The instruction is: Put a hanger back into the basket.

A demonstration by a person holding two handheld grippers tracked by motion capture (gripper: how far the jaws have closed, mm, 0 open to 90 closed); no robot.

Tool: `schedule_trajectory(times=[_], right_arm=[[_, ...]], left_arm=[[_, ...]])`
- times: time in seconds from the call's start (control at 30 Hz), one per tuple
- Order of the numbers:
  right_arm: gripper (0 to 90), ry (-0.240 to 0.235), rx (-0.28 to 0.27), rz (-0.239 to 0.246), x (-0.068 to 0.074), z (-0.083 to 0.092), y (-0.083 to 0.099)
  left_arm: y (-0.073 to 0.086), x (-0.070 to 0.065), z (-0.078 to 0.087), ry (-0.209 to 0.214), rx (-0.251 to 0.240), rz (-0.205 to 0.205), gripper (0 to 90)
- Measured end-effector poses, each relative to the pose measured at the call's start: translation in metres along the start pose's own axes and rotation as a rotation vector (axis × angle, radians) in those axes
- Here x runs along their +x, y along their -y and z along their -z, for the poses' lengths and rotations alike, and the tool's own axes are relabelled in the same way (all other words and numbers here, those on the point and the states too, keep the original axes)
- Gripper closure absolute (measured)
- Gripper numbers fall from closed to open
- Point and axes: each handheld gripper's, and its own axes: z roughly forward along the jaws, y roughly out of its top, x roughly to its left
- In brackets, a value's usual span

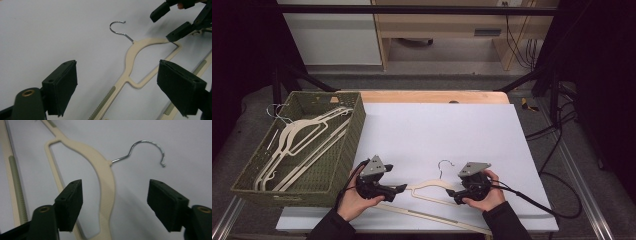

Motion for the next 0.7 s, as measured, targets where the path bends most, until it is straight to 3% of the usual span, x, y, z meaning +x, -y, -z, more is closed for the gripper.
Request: schedule_trajectory(times=[0.13,0.2,0.53,0.7], right_arm=[[37.1,-0.020,0.044,0.016,0.003,-0.011,0.001],[39.2,-0.018,0.059,-0.001,0.004,-0.014,0.001],[56.4,-0.007,0.073,0.012,0.010,-0.019,-0.002],[60.9,-0.001,0.078,-0.020,0.012,-0.019,-0.003]], left_arm=[[0.000,0.000,-0.001,0.001,0.000,-0.004,16.6],[0.001,0.000,-0.001,0.001,0.006,-0.004,16.6],[0.001,-0.002,-0.004,0.002,0.012,-0.005,17.1],[0.001,-0.004,-0.005,0.010,0.013,-0.008,17.3]])
